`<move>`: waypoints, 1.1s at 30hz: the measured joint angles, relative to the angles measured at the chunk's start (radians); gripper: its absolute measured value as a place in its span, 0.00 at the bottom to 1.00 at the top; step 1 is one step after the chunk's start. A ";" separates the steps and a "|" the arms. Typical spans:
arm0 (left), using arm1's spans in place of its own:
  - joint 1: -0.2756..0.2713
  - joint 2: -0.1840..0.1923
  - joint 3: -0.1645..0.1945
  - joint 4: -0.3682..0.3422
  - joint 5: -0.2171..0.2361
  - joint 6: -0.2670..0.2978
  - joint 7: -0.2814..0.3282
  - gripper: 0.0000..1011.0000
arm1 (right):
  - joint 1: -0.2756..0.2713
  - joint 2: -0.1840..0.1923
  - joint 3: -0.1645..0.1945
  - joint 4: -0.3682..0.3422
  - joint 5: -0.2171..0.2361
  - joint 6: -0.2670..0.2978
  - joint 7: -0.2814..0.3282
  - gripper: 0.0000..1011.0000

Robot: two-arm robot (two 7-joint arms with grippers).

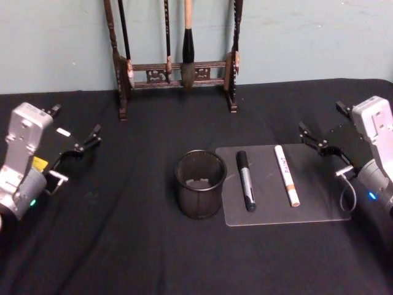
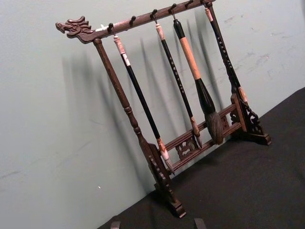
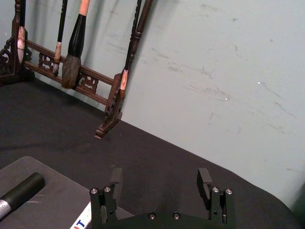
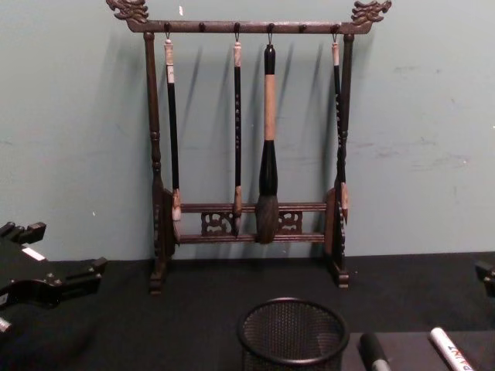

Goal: Pick up the water-based marker from the table and place it into the pen holder.

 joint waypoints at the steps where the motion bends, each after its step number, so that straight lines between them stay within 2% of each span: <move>1: 0.000 0.000 0.000 0.000 0.000 0.000 0.000 0.99 | 0.000 0.000 0.000 0.000 0.000 0.000 0.000 0.99; 28: 0.000 0.000 0.000 0.000 0.000 0.000 0.000 0.99 | 0.000 0.000 0.000 0.000 0.000 0.000 0.000 0.99; 33: 0.000 0.000 0.000 0.000 0.000 0.000 0.000 0.99 | 0.000 -0.003 0.009 -0.017 0.002 0.062 0.021 0.99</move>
